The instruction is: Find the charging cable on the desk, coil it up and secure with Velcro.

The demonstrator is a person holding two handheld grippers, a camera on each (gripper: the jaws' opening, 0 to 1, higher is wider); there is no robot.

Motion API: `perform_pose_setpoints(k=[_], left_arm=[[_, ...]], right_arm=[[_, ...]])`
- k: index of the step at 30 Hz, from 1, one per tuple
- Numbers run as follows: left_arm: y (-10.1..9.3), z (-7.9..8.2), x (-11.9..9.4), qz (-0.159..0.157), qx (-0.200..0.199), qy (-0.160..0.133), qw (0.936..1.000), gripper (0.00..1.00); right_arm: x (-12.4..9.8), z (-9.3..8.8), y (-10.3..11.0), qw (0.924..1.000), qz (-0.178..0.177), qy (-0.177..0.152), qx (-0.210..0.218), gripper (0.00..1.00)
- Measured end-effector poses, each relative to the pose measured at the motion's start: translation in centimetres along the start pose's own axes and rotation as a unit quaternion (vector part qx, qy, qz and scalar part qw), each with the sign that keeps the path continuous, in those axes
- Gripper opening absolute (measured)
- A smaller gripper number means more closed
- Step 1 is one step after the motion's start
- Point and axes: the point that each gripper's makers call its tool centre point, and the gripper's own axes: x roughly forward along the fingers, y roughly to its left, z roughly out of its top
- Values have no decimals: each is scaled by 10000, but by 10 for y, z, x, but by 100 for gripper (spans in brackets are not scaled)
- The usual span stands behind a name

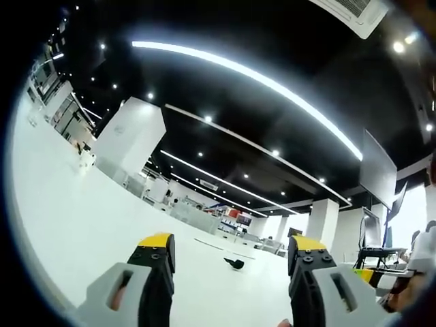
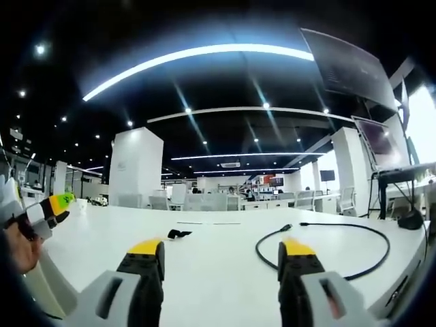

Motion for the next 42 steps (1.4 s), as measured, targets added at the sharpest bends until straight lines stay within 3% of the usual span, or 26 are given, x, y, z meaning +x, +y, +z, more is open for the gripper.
perform_pose_setpoints(k=[13,22,35,42], left_arm=[[-3,-3,2,-5,10,70,10000,67],[-12,-4,5,10,233,165,9996,67],[-16,-10,8,23,421,286,9987,68],[-17,-12,7,-60,409,331,9986,69]], right_arm=[[-1,1,-5,9999,-81,6,-90,66],[1,2,-16,9993,-230,75,-290,64],[3,-1,-22,9996,-233,116,-110,64],[2,1,-30,9989,-449,93,-45,67]])
